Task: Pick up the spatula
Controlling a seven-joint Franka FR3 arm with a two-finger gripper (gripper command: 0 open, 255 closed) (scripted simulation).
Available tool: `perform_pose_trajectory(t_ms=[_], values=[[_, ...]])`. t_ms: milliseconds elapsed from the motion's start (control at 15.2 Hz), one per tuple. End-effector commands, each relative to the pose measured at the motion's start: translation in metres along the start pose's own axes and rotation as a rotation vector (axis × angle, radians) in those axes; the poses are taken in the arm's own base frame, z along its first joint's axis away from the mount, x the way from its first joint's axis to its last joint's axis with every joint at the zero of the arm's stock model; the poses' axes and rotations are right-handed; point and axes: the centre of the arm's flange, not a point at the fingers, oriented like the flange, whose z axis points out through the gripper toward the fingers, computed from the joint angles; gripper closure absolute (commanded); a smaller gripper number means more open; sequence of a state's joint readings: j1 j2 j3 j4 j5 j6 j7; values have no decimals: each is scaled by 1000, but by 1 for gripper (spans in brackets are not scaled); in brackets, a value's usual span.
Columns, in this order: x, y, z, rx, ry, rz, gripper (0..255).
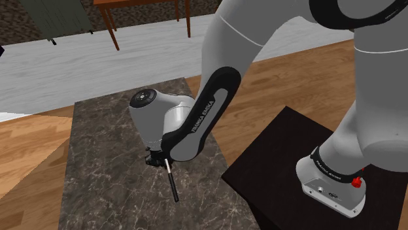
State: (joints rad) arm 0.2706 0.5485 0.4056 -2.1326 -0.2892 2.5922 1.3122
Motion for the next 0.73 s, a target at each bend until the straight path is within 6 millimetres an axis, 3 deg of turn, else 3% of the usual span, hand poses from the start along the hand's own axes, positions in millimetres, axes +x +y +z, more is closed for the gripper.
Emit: perform_pose_trajectory(t_ms=[0,660], values=[[-1,-1,-10,0,0,0,255],[-4,-1,-63,0,0,0,255]])
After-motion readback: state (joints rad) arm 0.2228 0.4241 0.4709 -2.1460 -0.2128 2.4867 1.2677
